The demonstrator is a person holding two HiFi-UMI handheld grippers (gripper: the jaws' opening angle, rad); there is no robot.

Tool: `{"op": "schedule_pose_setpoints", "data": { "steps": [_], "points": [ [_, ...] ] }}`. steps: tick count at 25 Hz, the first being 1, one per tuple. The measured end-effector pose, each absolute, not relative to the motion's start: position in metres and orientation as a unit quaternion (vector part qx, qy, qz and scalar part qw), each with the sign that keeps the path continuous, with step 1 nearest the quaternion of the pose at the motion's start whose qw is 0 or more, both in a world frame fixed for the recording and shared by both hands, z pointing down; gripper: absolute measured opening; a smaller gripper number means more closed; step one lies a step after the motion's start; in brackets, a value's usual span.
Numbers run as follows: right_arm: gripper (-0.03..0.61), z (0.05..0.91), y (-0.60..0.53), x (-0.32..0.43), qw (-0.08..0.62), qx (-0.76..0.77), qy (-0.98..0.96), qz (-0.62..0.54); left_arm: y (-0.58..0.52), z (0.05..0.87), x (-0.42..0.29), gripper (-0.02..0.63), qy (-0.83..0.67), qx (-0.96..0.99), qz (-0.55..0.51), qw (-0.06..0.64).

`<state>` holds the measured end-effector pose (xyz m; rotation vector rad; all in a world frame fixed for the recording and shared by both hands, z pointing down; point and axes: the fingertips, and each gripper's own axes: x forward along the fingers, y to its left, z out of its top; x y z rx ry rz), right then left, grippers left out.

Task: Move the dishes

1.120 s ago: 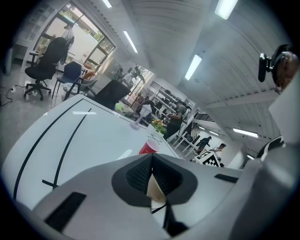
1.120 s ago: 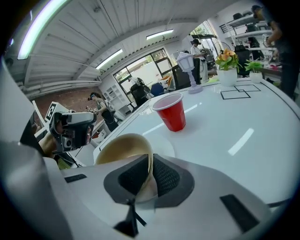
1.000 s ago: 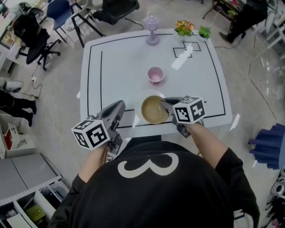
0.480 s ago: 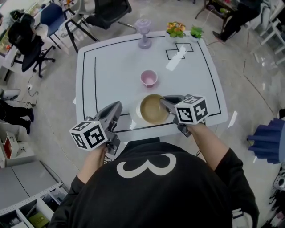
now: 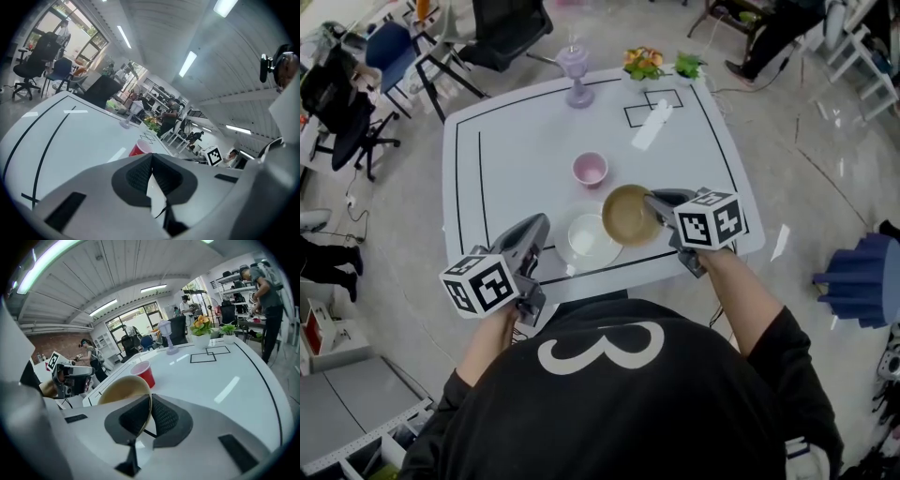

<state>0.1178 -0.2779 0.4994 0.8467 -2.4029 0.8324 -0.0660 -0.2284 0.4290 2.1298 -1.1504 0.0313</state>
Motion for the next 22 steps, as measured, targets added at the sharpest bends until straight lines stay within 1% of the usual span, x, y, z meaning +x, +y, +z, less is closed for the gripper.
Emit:
{"op": "schedule_pose_setpoints", "data": {
  "steps": [13,22],
  "points": [
    [0.026,0.528,-0.312,0.169,0.245,0.387,-0.831,0.315,-0.237,0.426,-0.052,0.003,-0.422,0.836,0.021,0.35],
    [0.034,0.539,-0.32,0.18,0.255,0.416,-0.807,0.333,-0.235,0.428,-0.067,0.003,-0.422,0.833,0.021,0.357]
  ]
}}
